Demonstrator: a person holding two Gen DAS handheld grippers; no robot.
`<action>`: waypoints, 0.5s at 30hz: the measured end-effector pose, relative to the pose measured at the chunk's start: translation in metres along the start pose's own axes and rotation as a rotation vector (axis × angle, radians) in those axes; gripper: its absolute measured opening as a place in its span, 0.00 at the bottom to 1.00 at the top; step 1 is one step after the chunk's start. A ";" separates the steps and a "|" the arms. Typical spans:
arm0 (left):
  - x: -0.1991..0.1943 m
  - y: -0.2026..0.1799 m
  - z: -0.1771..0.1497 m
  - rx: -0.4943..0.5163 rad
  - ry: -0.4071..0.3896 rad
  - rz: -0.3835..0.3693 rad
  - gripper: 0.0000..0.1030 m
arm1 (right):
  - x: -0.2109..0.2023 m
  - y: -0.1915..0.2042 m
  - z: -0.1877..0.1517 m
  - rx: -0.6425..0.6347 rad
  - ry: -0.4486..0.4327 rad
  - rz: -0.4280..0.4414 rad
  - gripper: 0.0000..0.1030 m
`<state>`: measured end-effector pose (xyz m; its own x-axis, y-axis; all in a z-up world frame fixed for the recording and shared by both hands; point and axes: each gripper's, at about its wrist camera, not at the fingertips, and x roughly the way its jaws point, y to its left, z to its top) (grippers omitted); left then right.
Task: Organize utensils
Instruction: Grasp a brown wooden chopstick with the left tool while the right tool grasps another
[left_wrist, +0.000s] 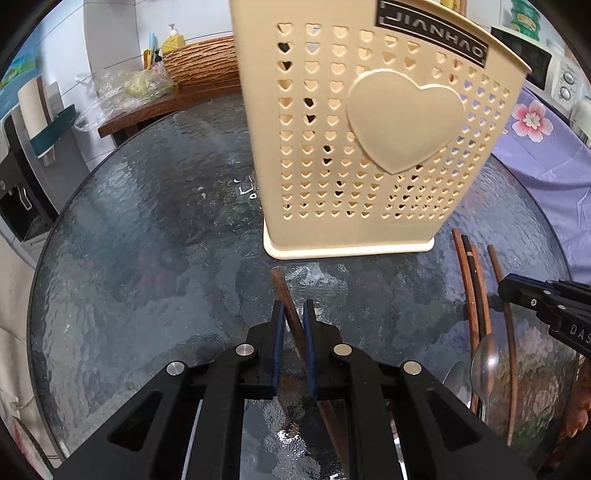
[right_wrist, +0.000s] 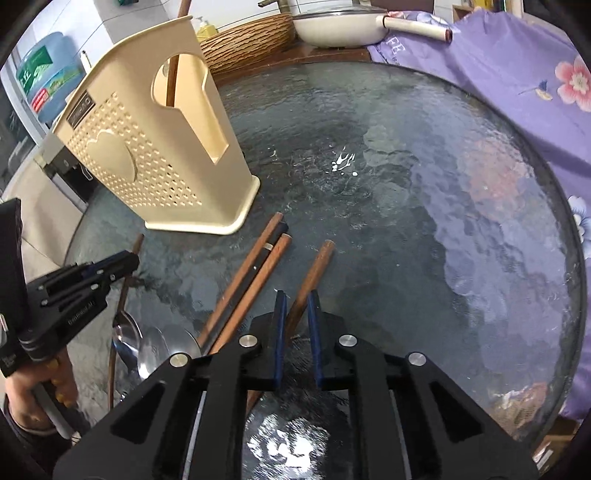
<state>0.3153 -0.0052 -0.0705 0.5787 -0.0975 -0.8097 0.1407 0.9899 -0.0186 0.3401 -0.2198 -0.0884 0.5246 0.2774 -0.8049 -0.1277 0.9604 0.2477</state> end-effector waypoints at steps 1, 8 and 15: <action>0.002 0.003 0.002 -0.002 0.001 -0.002 0.09 | 0.001 0.001 0.002 0.003 0.003 0.003 0.12; 0.004 0.009 0.006 -0.025 0.004 -0.014 0.08 | 0.005 0.003 0.011 0.013 0.006 0.007 0.11; 0.006 0.018 0.010 -0.059 -0.007 -0.021 0.06 | 0.009 0.001 0.017 0.022 -0.005 0.009 0.08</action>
<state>0.3296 0.0112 -0.0694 0.5818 -0.1184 -0.8047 0.1048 0.9920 -0.0702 0.3586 -0.2166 -0.0864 0.5279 0.2862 -0.7997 -0.1142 0.9569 0.2671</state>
